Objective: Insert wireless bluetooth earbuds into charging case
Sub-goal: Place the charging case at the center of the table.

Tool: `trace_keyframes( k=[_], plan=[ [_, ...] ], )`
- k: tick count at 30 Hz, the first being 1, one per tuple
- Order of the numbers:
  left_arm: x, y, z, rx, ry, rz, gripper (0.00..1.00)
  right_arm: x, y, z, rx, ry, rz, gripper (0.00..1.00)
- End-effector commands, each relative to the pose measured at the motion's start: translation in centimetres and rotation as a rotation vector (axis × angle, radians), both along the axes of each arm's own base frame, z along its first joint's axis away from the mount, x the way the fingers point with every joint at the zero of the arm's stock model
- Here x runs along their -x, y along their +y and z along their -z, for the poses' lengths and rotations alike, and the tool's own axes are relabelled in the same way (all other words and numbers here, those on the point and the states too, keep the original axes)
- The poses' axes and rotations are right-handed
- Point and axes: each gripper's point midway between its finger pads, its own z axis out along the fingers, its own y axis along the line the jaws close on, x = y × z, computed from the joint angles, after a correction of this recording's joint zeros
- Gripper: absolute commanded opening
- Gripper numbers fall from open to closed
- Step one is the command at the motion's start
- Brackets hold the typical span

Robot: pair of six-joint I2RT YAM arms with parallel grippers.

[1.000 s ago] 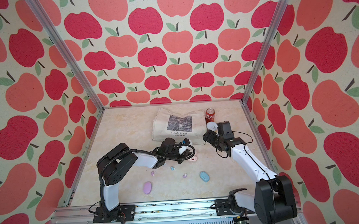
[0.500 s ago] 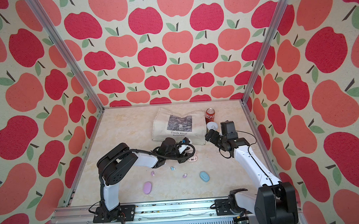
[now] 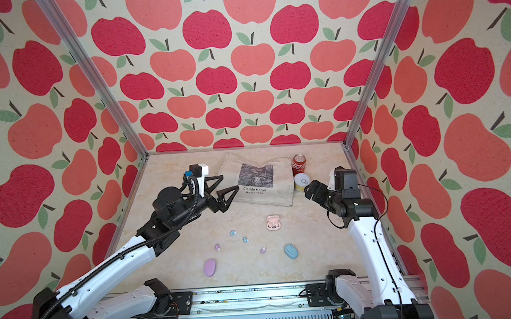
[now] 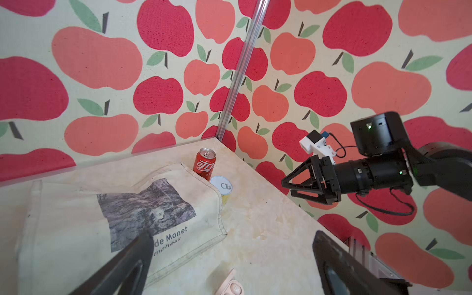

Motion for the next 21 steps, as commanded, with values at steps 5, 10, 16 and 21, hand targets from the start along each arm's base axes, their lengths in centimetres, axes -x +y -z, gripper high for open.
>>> trace_keyframes(
  k=[5, 10, 16, 21],
  plan=[
    [1.3, 7.4, 9.8, 0.171, 0.563, -0.202, 0.99, 1.4, 3.4, 4.3, 0.105, 0.17, -0.197, 0.86],
    [0.3, 9.7, 14.6, 0.239, 0.784, -0.277, 0.99, 1.7, 6.4, 7.7, 0.168, 0.293, -0.296, 0.87],
    [-0.1, 9.8, 16.9, 0.193, 0.904, -0.267, 0.99, 1.3, 10.8, 10.3, 0.164, 0.359, -0.327, 0.87],
    [0.0, 9.8, 17.0, 0.162, 0.911, -0.265, 0.99, 0.3, 12.6, 11.7, 0.165, 0.413, -0.296, 0.87]
  ],
)
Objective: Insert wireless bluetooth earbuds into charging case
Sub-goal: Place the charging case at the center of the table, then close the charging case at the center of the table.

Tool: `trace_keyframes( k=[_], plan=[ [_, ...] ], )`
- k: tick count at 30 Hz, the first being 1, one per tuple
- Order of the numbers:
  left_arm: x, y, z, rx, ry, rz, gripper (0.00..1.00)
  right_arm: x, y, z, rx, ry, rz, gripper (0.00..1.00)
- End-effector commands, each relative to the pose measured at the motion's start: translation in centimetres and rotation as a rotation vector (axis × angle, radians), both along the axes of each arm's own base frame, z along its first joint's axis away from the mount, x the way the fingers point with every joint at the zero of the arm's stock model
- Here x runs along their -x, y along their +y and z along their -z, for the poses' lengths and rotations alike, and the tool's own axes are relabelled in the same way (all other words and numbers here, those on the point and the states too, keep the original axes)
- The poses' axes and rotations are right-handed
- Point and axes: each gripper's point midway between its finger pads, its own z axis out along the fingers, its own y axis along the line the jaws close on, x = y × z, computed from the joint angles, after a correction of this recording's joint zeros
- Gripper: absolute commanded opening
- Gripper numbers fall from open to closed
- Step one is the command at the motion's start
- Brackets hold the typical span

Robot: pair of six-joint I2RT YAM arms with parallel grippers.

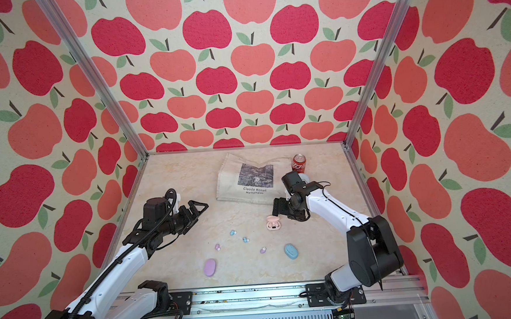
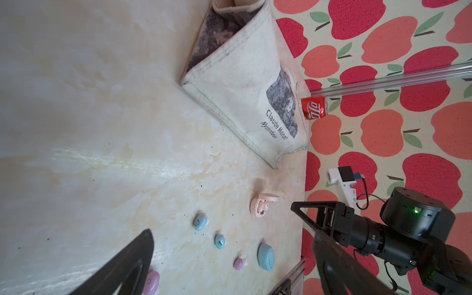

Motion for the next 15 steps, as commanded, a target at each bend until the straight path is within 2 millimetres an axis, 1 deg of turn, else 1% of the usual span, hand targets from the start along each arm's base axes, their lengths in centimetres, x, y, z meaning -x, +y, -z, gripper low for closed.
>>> trace_keyframes(
  k=[1, 4, 9, 12, 15],
  plan=[
    [0.2, -0.2, -1.3, 0.005, -0.009, 0.027, 0.99, -1.6, 0.9, -0.3, -0.001, -0.011, 0.073, 0.87],
    [0.4, 0.1, -1.4, 0.002, -0.014, 0.017, 0.99, -2.3, 1.0, 0.0, 0.02, -0.005, 0.091, 0.86],
    [0.7, 0.4, -1.7, -0.006, -0.028, 0.009, 0.99, -3.1, 0.3, 0.4, 0.087, -0.007, 0.115, 0.85],
    [0.9, 0.4, -1.7, -0.016, -0.028, 0.014, 0.99, -3.4, 0.2, 0.6, 0.106, -0.008, 0.124, 0.84],
    [1.1, 0.4, -1.6, -0.021, -0.023, 0.018, 0.99, -3.2, 0.1, 1.5, 0.129, 0.023, 0.142, 0.83]
  ],
)
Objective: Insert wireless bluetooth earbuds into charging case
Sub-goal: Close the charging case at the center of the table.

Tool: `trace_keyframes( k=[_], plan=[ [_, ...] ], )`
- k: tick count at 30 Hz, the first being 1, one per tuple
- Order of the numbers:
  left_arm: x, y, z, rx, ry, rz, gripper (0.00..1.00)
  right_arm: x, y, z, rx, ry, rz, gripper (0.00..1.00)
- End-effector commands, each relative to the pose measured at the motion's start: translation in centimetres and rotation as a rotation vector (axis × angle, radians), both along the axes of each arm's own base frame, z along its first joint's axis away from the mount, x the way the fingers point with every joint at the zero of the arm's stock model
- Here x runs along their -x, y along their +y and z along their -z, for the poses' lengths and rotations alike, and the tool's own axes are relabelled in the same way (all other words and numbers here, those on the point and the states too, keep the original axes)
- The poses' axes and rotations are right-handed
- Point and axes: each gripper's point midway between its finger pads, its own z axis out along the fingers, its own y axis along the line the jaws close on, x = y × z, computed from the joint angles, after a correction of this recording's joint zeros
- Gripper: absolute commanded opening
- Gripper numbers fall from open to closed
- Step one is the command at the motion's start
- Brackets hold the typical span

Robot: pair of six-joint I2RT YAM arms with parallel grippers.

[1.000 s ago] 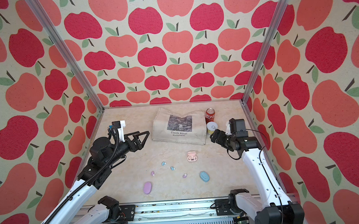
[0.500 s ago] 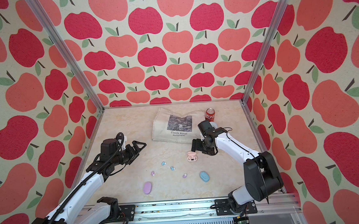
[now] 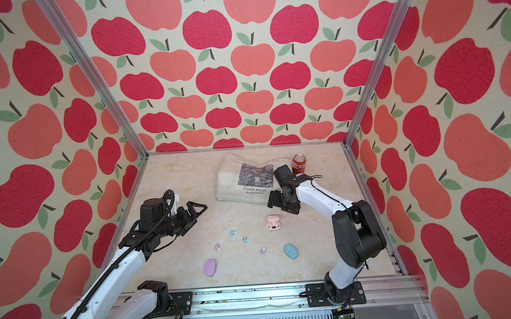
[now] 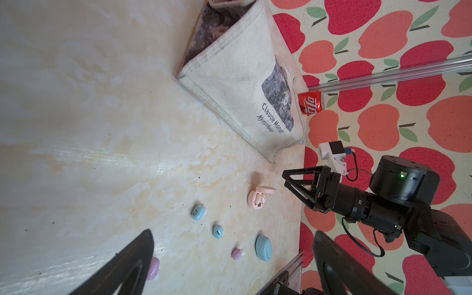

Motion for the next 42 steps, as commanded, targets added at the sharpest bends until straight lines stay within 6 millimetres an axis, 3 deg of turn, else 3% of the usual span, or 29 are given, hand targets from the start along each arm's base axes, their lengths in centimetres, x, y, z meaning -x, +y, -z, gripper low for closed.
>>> trace_keyframes(
  k=[1, 14, 32, 35, 38, 42],
  plan=[
    [0.1, 0.2, -1.0, -0.016, -0.02, 0.007, 0.99, 0.6, -0.5, 0.9, 0.058, 0.052, 0.04, 0.82],
    [0.0, 0.4, -0.5, -0.03, 0.005, -0.005, 0.99, 3.1, -1.2, 2.6, 0.148, 0.11, 0.047, 0.8],
    [0.5, 1.1, -1.5, -0.038, -0.034, -0.039, 0.99, 4.3, -1.6, 2.2, 0.126, 0.107, 0.062, 0.8],
    [0.5, 1.1, -1.4, -0.037, -0.031, -0.044, 0.99, 4.1, -1.3, 1.0, 0.111, 0.075, 0.019, 0.8],
    [0.4, 1.1, -1.7, -0.027, -0.037, -0.036, 0.99, 3.9, -0.7, -1.7, 0.095, 0.024, -0.127, 0.81],
    [0.0, 1.0, -2.8, 0.017, -0.083, -0.015, 0.99, 5.9, -0.7, -4.6, 0.083, 0.012, -0.378, 0.82]
  ],
)
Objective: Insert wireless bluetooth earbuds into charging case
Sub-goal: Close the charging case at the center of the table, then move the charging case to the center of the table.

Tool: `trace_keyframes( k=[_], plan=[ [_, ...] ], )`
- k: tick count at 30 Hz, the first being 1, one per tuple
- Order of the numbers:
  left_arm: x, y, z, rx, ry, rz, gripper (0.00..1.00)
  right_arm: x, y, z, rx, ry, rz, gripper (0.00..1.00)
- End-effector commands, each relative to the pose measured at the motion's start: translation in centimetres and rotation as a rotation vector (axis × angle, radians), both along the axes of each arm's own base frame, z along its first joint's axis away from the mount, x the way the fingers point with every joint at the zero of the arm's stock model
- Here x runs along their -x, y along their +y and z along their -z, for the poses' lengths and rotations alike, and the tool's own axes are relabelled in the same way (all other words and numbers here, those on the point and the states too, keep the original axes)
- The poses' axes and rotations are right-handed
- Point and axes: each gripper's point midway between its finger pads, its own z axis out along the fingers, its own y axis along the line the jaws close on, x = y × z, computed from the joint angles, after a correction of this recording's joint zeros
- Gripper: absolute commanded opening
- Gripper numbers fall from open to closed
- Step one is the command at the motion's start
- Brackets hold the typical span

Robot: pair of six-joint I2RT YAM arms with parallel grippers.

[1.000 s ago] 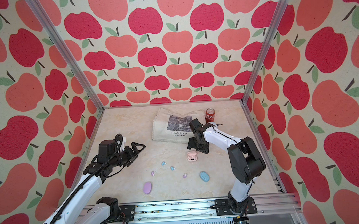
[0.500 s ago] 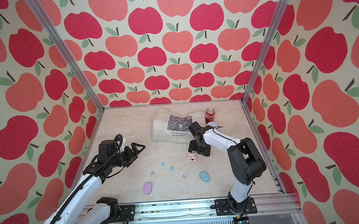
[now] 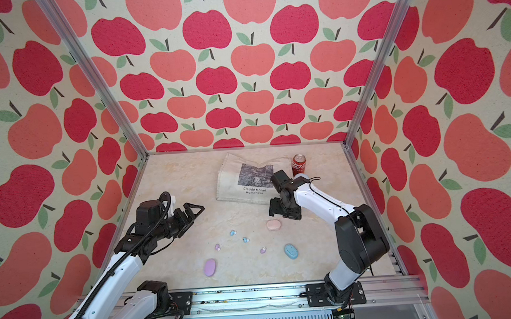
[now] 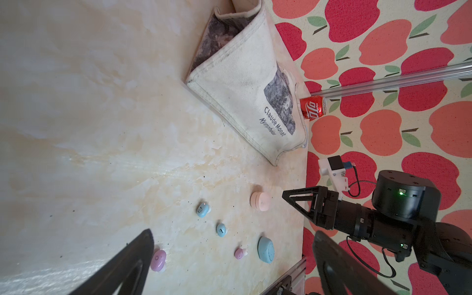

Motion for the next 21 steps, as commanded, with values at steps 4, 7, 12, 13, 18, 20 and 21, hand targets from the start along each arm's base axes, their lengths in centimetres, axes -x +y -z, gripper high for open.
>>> trace_keyframes(
  k=[4, 7, 12, 13, 18, 20, 21],
  plan=[
    [-0.7, -0.6, -2.7, 0.079, -0.127, 0.05, 0.99, 5.1, 0.1, -3.6, -0.078, 0.012, -0.347, 0.82],
    [-0.7, -0.8, -2.9, 0.1, -0.143, 0.058, 0.99, 6.9, 0.4, -3.2, -0.094, 0.027, -0.409, 0.82],
    [-0.5, -0.5, -3.0, 0.097, -0.144, 0.051, 0.99, 8.6, 0.1, -1.2, -0.035, 0.05, -0.47, 0.83],
    [-0.5, -0.4, -2.9, 0.095, -0.138, 0.048, 0.99, 8.5, 0.0, -0.8, -0.025, 0.048, -0.461, 0.83],
    [-0.1, -0.1, -2.4, 0.091, -0.115, 0.031, 0.99, 6.6, 0.4, 0.1, -0.002, 0.0, -0.399, 0.81],
    [0.0, -0.1, -2.5, 0.088, -0.122, 0.03, 0.99, 5.4, 0.3, 0.5, 0.03, -0.024, -0.369, 0.8],
    [0.0, 0.0, -2.5, 0.086, -0.125, 0.031, 0.99, 4.9, 0.3, 0.6, 0.044, -0.034, -0.36, 0.8]
  ],
)
